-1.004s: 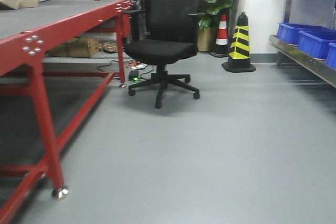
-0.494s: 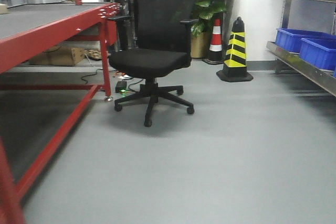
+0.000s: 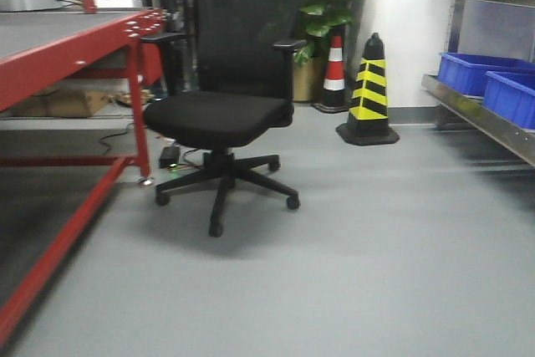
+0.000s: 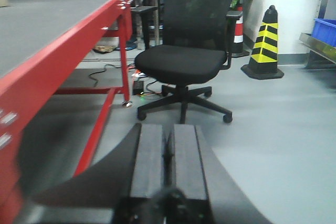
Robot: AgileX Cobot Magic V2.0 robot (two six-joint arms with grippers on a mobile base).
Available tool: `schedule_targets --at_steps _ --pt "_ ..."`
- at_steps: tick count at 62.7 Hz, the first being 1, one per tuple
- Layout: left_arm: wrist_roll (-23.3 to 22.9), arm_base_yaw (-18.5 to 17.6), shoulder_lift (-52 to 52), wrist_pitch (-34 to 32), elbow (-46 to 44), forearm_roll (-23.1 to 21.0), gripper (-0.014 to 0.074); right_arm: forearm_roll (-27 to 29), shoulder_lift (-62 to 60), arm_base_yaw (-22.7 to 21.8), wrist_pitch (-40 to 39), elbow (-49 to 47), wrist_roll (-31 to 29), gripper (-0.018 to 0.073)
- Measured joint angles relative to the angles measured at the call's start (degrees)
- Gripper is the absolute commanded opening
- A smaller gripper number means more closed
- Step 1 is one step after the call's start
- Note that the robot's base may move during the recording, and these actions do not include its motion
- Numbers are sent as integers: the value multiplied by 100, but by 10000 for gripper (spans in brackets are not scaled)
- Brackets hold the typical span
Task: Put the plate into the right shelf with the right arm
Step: 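Drive the base away from the table holding the plate in the right gripper, then drive the base up to the steel shelf rack with blue bins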
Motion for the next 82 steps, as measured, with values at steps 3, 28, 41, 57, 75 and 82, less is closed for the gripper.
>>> schedule_targets --at_steps 3,28,41,57,75,82 --pt "0 0 0 0 0 0 -47 0 0 0 0 0 0 55" --pt "0 0 0 0 0 0 -47 0 0 0 0 0 0 55" --pt "0 0 0 0 0 0 -47 0 0 0 0 10 0 55" --pt "0 0 0 0 0 0 -47 0 0 0 0 10 0 55" --pt "0 0 0 0 0 0 -47 0 0 0 10 10 0 55" --pt "0 0 0 0 0 0 -47 0 0 0 10 10 0 55"
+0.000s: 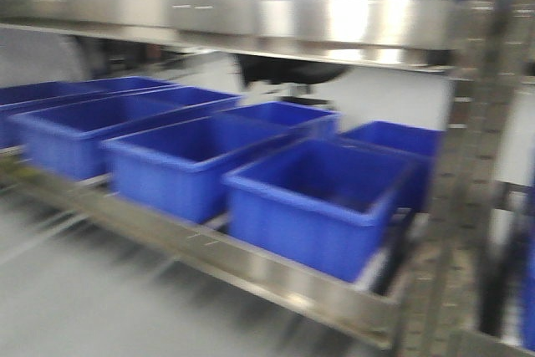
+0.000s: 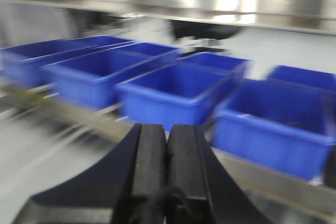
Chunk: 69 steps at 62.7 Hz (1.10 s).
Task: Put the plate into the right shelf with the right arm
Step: 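Drive the base up to the steel shelf rack with blue bins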
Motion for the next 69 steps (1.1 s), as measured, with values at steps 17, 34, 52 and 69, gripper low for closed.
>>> schedule_targets --at_steps 17,34,52,69 --pt "0 0 0 0 0 0 -47 0 0 0 0 0 0 55" --pt "0 0 0 0 0 0 -47 0 0 0 0 0 0 55" --pt "0 0 0 0 0 0 -47 -10 0 0 0 0 0 55" --pt "0 0 0 0 0 0 -47 -10 0 0 0 0 0 55"
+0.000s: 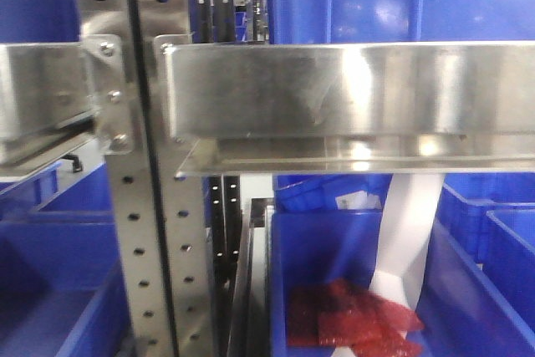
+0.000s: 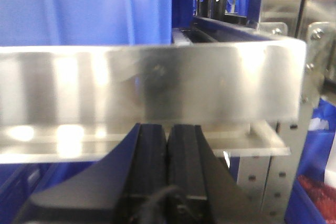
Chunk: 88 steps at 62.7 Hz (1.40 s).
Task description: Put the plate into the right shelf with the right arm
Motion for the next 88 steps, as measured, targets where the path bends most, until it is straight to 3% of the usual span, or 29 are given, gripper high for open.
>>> schedule_targets --at_steps 72,88 --pt "0 0 0 0 0 0 -47 34 11 0 -83 -13 0 55" --pt "0 0 0 0 0 0 -47 177 895 0 -141 -1307 11 55"
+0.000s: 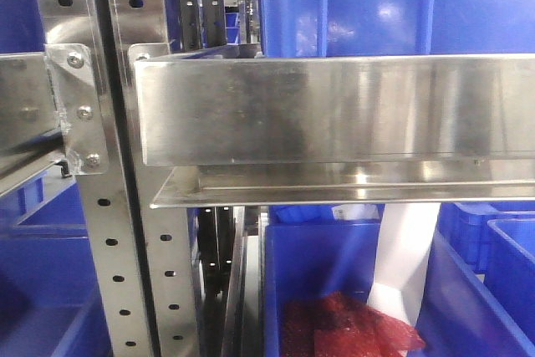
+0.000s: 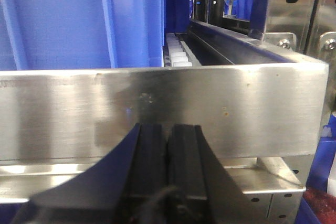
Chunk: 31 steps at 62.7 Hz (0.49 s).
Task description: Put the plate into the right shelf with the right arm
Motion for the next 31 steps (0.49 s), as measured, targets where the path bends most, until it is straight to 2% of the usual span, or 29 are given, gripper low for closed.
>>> schedule_targets --at_steps 16,26,31 --pt "0 0 0 0 0 0 -47 -25 1991 0 766 -2282 8 55" --pt "0 0 0 0 0 0 -47 -243 3077 -54 1273 -3199 8 55" --pt "0 0 0 0 0 0 -47 -265 3559 -227 1480 -3510 8 55"
